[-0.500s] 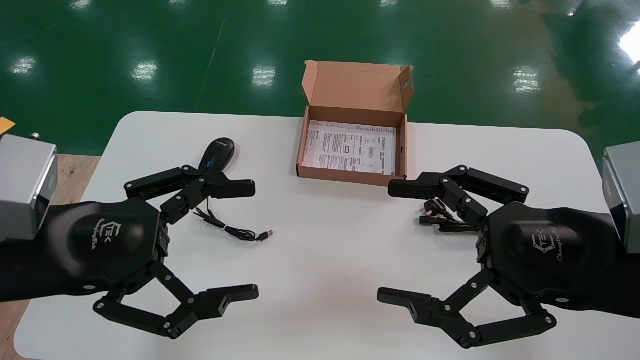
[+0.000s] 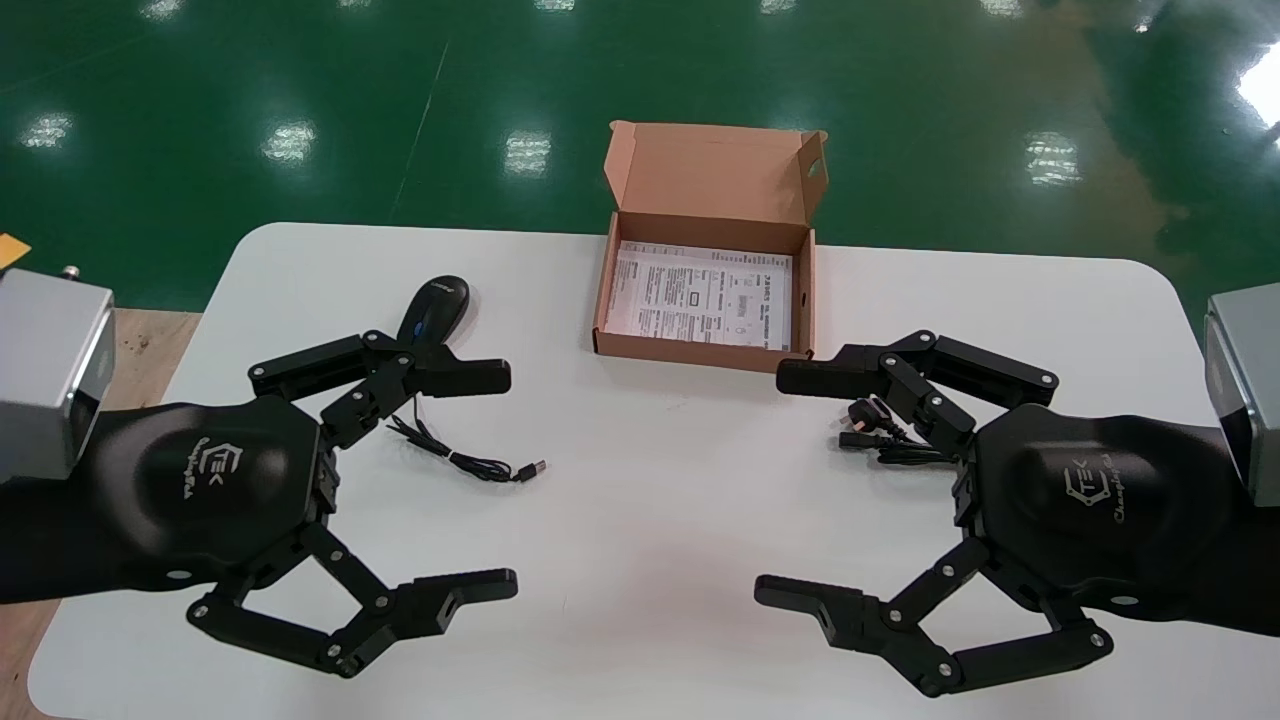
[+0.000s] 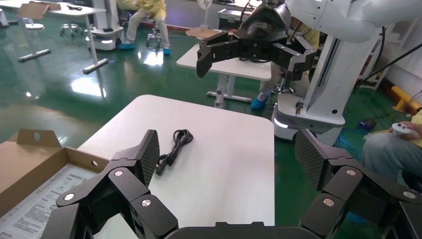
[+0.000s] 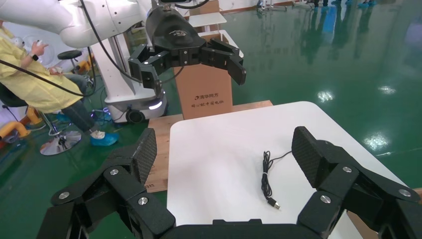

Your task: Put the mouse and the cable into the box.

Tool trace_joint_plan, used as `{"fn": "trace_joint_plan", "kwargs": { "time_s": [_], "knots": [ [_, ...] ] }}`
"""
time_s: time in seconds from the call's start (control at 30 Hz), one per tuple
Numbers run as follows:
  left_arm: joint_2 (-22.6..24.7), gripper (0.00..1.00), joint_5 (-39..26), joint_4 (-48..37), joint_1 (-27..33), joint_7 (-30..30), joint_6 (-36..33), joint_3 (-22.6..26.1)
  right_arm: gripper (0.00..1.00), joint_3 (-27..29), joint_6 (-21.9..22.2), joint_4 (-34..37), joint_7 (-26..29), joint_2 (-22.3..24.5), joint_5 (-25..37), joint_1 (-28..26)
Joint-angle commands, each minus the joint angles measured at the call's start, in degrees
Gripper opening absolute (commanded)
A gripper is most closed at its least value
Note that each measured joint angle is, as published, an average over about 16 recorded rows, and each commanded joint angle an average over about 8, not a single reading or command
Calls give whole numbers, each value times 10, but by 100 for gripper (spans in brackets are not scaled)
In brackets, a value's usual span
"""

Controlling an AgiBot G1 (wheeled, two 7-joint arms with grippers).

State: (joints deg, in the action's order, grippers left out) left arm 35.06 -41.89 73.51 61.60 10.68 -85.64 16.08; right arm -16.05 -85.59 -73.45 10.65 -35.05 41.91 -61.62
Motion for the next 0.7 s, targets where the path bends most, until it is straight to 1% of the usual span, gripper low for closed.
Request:
{"fn": "trace_joint_plan", "kwargs": {
  "time_s": [0.03, 0.53, 0.6, 0.7],
  "knots": [
    [0, 100, 0, 0, 0, 0, 0, 0, 100, 0, 0, 0, 0, 0, 0, 0],
    [-2, 100, -5, 3, 3, 0, -6, 3, 100, 0, 0, 0, 0, 0, 0, 0],
    [-4, 100, -23, 7, 16, 5, -18, 14, 100, -1, -1, -1, -3, 1, 5, -1],
    [-6, 100, -70, 7, 57, 17, -36, 45, 100, -6, -3, 0, -20, 1, 30, -12]
  ]
}}
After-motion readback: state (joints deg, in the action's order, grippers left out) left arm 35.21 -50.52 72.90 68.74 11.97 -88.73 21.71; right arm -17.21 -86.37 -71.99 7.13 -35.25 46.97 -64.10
